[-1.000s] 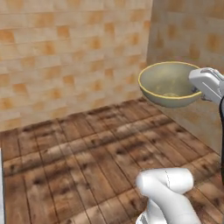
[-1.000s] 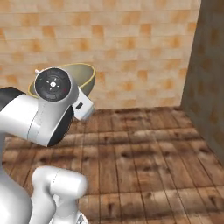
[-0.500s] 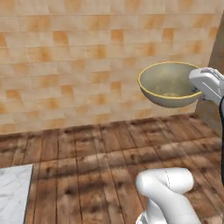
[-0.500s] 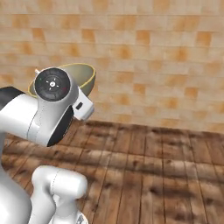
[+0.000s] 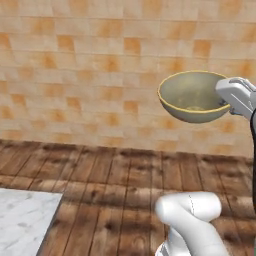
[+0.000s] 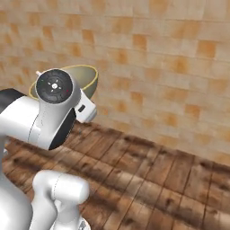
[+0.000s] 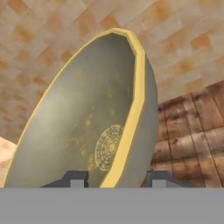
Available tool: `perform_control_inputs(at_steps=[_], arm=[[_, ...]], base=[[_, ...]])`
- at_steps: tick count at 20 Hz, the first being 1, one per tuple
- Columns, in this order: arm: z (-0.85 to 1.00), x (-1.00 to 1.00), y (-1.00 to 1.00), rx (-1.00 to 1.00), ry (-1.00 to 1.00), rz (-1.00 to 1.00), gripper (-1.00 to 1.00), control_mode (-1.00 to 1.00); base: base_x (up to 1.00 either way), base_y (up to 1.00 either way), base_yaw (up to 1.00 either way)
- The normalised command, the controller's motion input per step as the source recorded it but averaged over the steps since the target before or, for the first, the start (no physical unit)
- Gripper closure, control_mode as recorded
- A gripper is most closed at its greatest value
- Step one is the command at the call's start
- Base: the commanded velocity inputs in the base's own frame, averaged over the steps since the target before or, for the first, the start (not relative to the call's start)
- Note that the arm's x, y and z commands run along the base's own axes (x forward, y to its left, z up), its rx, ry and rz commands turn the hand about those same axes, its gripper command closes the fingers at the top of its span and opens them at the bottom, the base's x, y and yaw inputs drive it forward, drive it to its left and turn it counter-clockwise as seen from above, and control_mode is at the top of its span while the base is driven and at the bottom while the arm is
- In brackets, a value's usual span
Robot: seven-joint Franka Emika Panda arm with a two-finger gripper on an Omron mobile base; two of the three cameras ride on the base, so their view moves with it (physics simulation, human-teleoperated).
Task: Take the smaller bowl and place it next to the appetizer plate on the dining counter , and place the larger bowl next to the plate with cooked food.
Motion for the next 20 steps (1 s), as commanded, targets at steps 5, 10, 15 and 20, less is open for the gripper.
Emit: perform_control_inputs(at_steps=[5,10,15,20], arm=[[0.00,0.00,0.00,0.00,0.00,0.00,1.00,1.00],[0.00,0.00,0.00,0.00,0.00,0.00,1.00,1.00],[0.00,0.00,0.00,0.00,0.00,0.00,1.00,1.00],[0.00,0.00,0.00,0.00,0.00,0.00,1.00,1.00]], base=[[0.54,-0.13,0.52],[0.41,-0.13,0.48],[0.57,-0.33,0.50],[0.90,-0.44,0.49]])
